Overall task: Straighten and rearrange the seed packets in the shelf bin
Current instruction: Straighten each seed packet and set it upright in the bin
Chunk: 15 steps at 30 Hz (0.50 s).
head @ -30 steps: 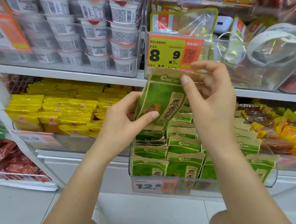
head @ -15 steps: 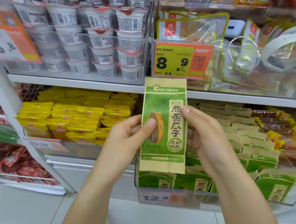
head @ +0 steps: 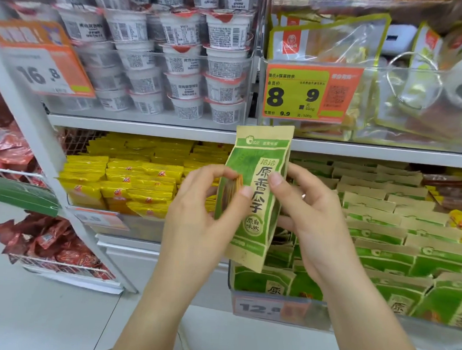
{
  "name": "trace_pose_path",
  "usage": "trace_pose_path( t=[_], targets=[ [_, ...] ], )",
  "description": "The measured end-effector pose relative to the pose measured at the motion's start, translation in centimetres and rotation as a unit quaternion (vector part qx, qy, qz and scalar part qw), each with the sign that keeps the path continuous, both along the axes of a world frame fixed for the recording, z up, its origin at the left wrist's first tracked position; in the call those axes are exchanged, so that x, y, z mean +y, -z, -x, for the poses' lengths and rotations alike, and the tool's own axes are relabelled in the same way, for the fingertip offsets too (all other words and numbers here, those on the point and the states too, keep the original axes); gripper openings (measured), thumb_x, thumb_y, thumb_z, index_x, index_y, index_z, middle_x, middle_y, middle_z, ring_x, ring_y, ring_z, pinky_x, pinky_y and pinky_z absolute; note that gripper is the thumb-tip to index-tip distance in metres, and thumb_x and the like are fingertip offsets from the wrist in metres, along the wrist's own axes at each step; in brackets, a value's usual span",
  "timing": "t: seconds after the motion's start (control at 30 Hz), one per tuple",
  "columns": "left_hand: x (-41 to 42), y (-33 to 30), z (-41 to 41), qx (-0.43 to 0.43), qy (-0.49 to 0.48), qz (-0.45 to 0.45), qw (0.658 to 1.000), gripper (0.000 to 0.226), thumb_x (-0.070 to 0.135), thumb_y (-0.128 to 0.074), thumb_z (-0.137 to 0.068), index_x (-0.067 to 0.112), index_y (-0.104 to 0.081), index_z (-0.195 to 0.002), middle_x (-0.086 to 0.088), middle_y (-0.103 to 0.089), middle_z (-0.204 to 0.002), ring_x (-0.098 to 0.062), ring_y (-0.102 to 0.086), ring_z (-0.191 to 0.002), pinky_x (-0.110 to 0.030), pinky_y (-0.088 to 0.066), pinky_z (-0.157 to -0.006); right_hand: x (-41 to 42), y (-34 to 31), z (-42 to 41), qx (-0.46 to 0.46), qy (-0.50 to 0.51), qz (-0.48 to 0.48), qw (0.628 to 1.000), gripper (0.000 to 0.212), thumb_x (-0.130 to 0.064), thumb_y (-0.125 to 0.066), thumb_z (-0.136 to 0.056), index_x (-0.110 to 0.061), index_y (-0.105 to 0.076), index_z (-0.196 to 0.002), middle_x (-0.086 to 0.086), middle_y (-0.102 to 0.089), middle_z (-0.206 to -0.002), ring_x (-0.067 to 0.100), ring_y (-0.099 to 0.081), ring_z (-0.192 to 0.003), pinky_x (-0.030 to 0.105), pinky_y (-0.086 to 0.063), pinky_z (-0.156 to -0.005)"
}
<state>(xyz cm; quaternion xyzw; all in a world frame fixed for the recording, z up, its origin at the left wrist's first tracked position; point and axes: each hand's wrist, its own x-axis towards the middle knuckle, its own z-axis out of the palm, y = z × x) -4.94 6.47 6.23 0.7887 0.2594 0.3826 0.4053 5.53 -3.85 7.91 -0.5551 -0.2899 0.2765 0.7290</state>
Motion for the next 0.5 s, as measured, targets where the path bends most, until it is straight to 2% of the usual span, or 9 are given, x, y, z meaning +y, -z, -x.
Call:
trace_pose_path(
  t=[0.03, 0.1, 0.2, 0.27, 0.33, 0.4, 0.5],
  targets=[
    [-0.1, -0.1, 0.1, 0.018, 0.014, 0.026, 0.999, 0.038, 0.065, -0.064, -0.072, 0.044, -0.056, -0.102, 0.020, -0.061, -0.112, -0.001, -0.060, -0.106, -0.035, -0.056, -0.078, 0.1, 0.1, 0.0, 0.002, 0.002, -0.004, 1.000, 0.028, -0.022, -0.061, -0.082, -0.018, -0.066, -0.109, -0.002, -0.076, -0.089, 0.010, -0.072, -0.079, 0.022, -0.056, -0.061],
    [-0.4, -0.4, 0.2, 0.056, 0.021, 0.042, 0.997, 0.053, 0.074, -0.062, -0.057, 0.045, -0.049, -0.099, 0.019, -0.062, -0.112, -0.004, -0.061, -0.105, -0.041, -0.057, -0.077, 0.2, 0.2, 0.1, 0.005, 0.008, -0.003, 1.000, 0.033, -0.025, -0.065, -0.074, -0.018, -0.066, -0.107, 0.000, -0.076, -0.089, 0.011, -0.072, -0.079, 0.020, -0.055, -0.060],
    [-0.3, -0.6, 0.1, 0.061, 0.031, 0.062, 0.996, 0.055, 0.072, -0.065, -0.052, 0.037, -0.048, -0.091, 0.020, -0.067, -0.104, -0.009, -0.065, -0.097, -0.043, -0.057, -0.074, 0.2, 0.3, 0.0, 0.009, 0.010, 0.005, 1.000, 0.037, -0.029, -0.066, -0.070, -0.015, -0.066, -0.105, 0.000, -0.076, -0.090, 0.011, -0.072, -0.080, 0.019, -0.054, -0.060],
    [0.3, -0.5, 0.0, 0.017, 0.091, 0.136, 0.986, 0.052, 0.062, -0.070, -0.055, 0.028, -0.051, -0.089, 0.023, -0.070, -0.103, -0.014, -0.069, -0.094, -0.041, -0.059, -0.073, 0.2, 0.3, -0.2, 0.010, 0.007, 0.002, 1.000, 0.037, -0.032, -0.064, -0.073, -0.010, -0.066, -0.103, 0.001, -0.075, -0.092, 0.012, -0.072, -0.085, 0.021, -0.056, -0.065],
    [0.8, -0.3, -0.1, -0.025, 0.171, 0.210, 0.962, 0.056, 0.051, -0.072, -0.058, 0.013, -0.052, -0.093, 0.019, -0.072, -0.103, -0.013, -0.072, -0.086, -0.033, -0.059, -0.067, 0.2, 0.2, -0.4, 0.012, 0.002, 0.005, 1.000, 0.042, -0.035, -0.062, -0.073, -0.005, -0.064, -0.103, 0.002, -0.074, -0.095, 0.012, -0.071, -0.088, 0.022, -0.057, -0.072],
    [0.9, -0.2, -0.2, -0.043, 0.219, 0.244, 0.944, 0.056, 0.045, -0.071, -0.060, 0.005, -0.051, -0.094, 0.017, -0.072, -0.099, -0.006, -0.070, -0.078, -0.022, -0.054, -0.061, 0.3, 0.2, -0.6, 0.019, -0.005, 0.021, 1.000, 0.048, -0.040, -0.061, -0.073, -0.003, -0.063, -0.103, 0.006, -0.074, -0.100, 0.012, -0.070, -0.092, 0.022, -0.056, -0.077],
    [0.8, 0.1, -0.5, -0.051, 0.237, 0.262, 0.934, 0.062, 0.043, -0.069, -0.060, -0.003, -0.050, -0.097, 0.015, -0.071, -0.089, -0.003, -0.068, -0.074, -0.018, -0.053, -0.062, 0.4, 0.3, -0.8, 0.026, -0.010, 0.038, 0.999, 0.042, -0.049, -0.062, -0.076, -0.012, -0.064, -0.094, 0.005, -0.074, -0.098, 0.013, -0.069, -0.095, 0.023, -0.052, -0.079]
  ],
)
